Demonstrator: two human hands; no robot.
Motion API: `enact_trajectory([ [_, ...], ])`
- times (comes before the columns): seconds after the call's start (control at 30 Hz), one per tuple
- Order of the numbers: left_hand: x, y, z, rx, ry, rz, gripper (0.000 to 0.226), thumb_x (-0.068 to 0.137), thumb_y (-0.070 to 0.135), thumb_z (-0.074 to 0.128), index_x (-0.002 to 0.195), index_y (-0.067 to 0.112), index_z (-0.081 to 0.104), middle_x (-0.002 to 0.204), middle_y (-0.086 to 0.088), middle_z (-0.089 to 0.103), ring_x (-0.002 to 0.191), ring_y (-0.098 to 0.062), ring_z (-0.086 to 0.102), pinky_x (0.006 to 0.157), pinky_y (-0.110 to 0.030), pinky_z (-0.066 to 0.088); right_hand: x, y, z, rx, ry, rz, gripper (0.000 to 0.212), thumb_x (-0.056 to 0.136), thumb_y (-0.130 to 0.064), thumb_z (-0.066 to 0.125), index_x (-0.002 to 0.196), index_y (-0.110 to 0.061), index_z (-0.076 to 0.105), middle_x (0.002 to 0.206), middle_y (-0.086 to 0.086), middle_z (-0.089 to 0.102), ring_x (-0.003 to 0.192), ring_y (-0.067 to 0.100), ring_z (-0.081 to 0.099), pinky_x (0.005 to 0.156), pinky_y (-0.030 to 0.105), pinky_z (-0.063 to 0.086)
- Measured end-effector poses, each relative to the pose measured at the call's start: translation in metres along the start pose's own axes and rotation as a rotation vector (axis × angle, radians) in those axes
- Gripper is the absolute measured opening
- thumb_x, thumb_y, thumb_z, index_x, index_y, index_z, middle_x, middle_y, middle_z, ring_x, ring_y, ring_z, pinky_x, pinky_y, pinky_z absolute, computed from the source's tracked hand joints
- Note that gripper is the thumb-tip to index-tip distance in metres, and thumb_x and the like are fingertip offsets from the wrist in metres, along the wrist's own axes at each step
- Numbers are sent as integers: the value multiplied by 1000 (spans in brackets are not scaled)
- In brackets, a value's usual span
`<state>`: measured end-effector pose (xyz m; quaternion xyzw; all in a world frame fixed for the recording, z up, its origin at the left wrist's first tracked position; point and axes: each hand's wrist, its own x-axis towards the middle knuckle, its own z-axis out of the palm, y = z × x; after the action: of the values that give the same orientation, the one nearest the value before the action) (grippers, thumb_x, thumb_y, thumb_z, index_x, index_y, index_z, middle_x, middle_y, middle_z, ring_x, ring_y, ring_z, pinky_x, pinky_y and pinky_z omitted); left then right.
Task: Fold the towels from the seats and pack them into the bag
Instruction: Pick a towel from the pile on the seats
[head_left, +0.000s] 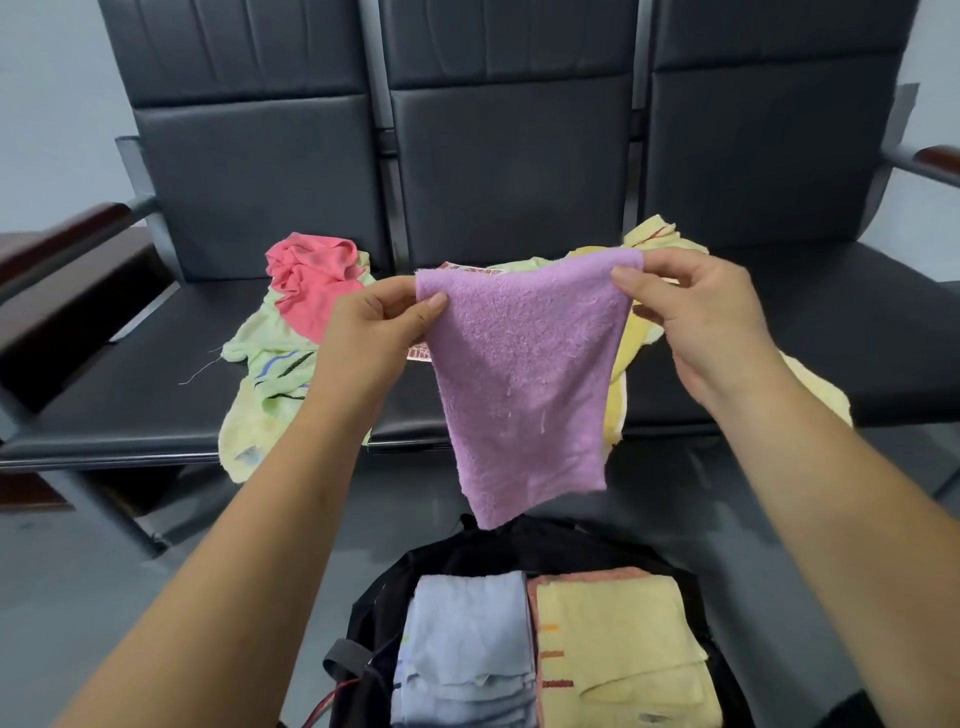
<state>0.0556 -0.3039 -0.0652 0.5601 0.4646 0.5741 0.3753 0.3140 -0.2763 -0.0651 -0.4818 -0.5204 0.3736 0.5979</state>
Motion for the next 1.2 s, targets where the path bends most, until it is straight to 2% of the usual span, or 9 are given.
enact_trajectory([
  [0.23,0,1,3,-81,46,42,19,98,7,61,112,12,73,97,-8,69,94,-13,63,95,-32,51,-9,-7,2,137,-81,0,13,95,-17,69,107,-21,74,108,7,75,106,28,71,88,45,58],
  [0.43,-12,13,7,168,-175,63,61,104,8,51,156,30,29,113,-25,65,57,8,59,77,-7,29,-12,-10,4,51,-496,-12,80,93,-3,70,153,-40,32,137,0,61,119,19,66,92,41,58],
  [0.47,-13,14,7,240,-221,52,65,103,6,52,157,28,25,124,-29,56,61,9,64,58,-11,50,-11,-7,5,-13,-492,-4,85,91,-1,71,154,-39,30,138,-1,61,118,18,67,94,42,57],
  [0.5,-12,13,7,283,-253,26,65,102,5,53,157,26,26,118,-27,60,76,10,67,79,-32,54,-11,-5,5,-69,-458,17,85,90,0,73,154,-37,30,135,1,63,114,18,69,94,43,58],
  [0.6,-3,-4,5,307,-185,-105,35,98,14,62,131,16,50,66,-2,58,48,1,47,49,-21,50,-13,2,5,-138,-344,138,74,88,4,72,145,-31,39,120,13,66,97,19,73,84,38,62],
  [0.73,4,-17,10,64,-49,-274,20,94,25,69,89,18,51,63,5,47,54,-9,39,46,-23,32,-13,7,5,-82,-328,290,30,90,1,70,116,-14,67,108,14,68,92,22,69,75,29,59],
  [0.87,5,-17,5,-86,-225,-290,49,71,26,87,114,24,62,102,-3,66,82,-12,66,73,-26,56,-10,4,0,114,-523,369,41,77,-8,78,116,-2,70,113,10,73,107,19,70,86,26,58],
  [0.97,5,-20,-1,382,-353,-138,76,70,21,90,138,30,57,133,0,62,118,-9,60,102,-26,48,-11,5,-5,-288,-630,183,57,73,1,83,126,-12,68,121,-3,69,111,7,66,96,14,50],
  [1.2,7,-28,6,531,-330,37,14,101,12,57,105,19,67,83,19,61,80,4,53,81,-27,46,-12,13,-3,-516,-509,-113,15,92,-12,72,93,-28,71,84,-24,69,80,-12,59,70,4,40],
])
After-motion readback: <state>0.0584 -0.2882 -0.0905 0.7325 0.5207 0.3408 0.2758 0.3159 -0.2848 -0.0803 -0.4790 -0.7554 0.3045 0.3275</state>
